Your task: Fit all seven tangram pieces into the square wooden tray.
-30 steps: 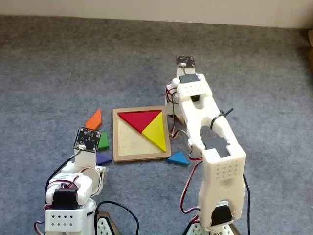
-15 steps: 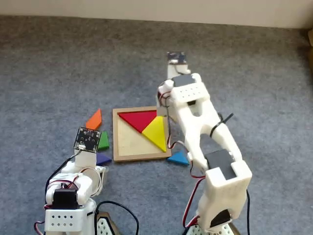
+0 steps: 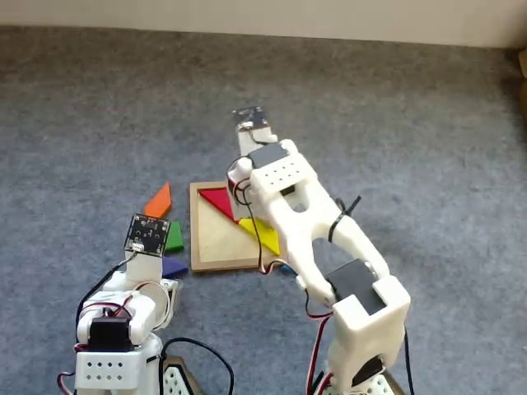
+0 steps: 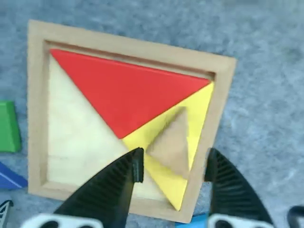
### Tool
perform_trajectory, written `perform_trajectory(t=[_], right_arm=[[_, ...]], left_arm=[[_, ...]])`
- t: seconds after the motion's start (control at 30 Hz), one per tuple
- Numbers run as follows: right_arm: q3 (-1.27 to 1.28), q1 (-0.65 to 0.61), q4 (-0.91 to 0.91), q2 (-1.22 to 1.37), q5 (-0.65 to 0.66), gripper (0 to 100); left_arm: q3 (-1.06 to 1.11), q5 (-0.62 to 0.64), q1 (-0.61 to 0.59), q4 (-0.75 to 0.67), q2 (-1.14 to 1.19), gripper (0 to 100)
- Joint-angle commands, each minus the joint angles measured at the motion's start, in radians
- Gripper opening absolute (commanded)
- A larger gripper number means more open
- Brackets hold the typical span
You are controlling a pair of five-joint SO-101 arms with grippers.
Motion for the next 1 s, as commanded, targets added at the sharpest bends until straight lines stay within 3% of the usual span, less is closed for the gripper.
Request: perform_trajectory(t=[0.0, 0.17, 0.33, 0.43, 0.73, 0.97], right_arm=[[0.021, -0.028, -0.021, -0.067, 0.002, 25.2], [0.022, -0.022, -0.015, -0.076, 0.003, 23.8], [0.021, -0.001, -0.033, -0.076, 0.141, 7.6], [0.021, -0.002, -0.059, -0.076, 0.181, 2.7], [0.021, -0.002, -0.091, -0.076, 0.192, 1.9], [0.021, 0.045, -0.222, -0.074, 0.192, 1.9]], left_arm=[[0.021, 0.011, -0.012, 0.003, -0.042, 19], [0.021, 0.011, -0.012, 0.003, -0.042, 19], [0.021, 0.011, -0.012, 0.003, -0.042, 19], [0.021, 0.011, -0.012, 0.003, -0.042, 19], [0.021, 0.011, -0.012, 0.003, -0.042, 19], [0.021, 0.011, -0.012, 0.003, -0.042, 19]])
